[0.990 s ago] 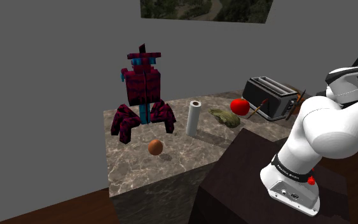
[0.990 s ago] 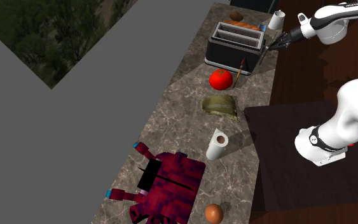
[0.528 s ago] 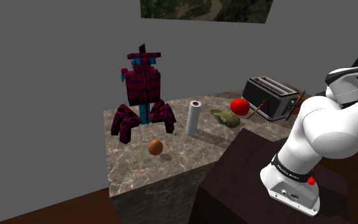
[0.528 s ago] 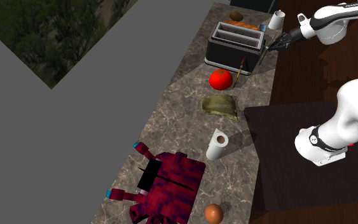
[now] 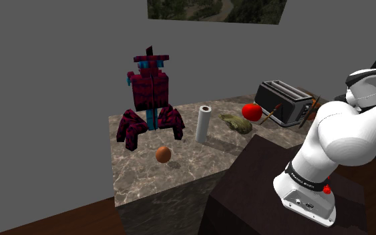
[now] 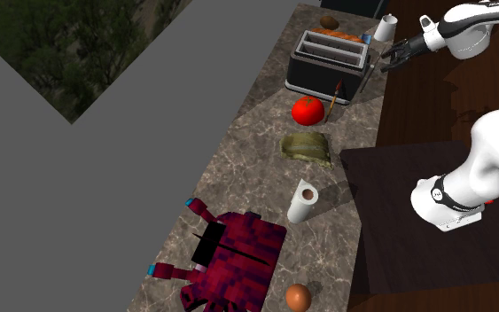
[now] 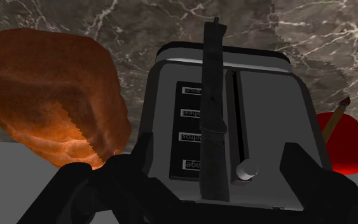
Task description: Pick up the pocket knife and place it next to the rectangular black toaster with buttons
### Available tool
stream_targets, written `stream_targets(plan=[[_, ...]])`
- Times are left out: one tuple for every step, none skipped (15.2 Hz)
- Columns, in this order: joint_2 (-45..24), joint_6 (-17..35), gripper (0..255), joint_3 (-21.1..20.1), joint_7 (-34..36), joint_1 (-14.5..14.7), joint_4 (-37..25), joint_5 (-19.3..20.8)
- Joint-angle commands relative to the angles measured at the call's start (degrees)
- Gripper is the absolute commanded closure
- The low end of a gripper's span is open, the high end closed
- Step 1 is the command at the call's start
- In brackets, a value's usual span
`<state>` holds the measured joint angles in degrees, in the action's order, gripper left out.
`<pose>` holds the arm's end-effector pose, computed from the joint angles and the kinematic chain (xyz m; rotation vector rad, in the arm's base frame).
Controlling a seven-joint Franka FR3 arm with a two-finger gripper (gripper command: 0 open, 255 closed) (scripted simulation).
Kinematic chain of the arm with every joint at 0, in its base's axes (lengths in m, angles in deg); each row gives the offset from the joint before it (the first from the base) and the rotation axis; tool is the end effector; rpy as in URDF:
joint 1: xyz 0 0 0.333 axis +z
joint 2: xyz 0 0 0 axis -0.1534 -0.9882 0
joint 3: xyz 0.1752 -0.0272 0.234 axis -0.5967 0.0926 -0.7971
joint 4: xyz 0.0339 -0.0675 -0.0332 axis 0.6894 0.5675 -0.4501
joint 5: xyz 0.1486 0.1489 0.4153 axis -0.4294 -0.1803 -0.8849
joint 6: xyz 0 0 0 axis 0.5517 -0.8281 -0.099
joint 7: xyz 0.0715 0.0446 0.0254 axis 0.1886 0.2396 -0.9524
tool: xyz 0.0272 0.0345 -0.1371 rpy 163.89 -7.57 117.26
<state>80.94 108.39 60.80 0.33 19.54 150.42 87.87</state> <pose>-0.0002 -0.5921 0.1589 2.7880 -0.5617 1.0444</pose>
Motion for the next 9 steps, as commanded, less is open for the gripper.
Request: stream_targets(plan=[[-1.23,-2.84,0,-3.06,-0.54,-4.38,0.43,-0.58],[-1.73,-4.18,0,-4.47,-0.73,-6.3,0.47,-0.85],[-1.72,-4.18,0,-4.48,-0.72,-6.3,0.47,-0.83],[-1.72,-4.17,0,-4.48,-0.71,-6.31,0.48,-0.82],[-1.72,-4.18,0,-4.48,-0.71,-6.3,0.47,-0.82],[-1.72,-4.18,0,-4.48,-0.71,-6.3,0.47,-0.82],[-1.72,-4.18,0,-4.48,-0.71,-6.3,0.47,-0.82],[-1.72,-4.18,0,-4.48,-0.71,-6.3,0.47,-0.82],[-1.72,-4.18,0,-4.48,-0.71,-6.3,0.47,-0.82]])
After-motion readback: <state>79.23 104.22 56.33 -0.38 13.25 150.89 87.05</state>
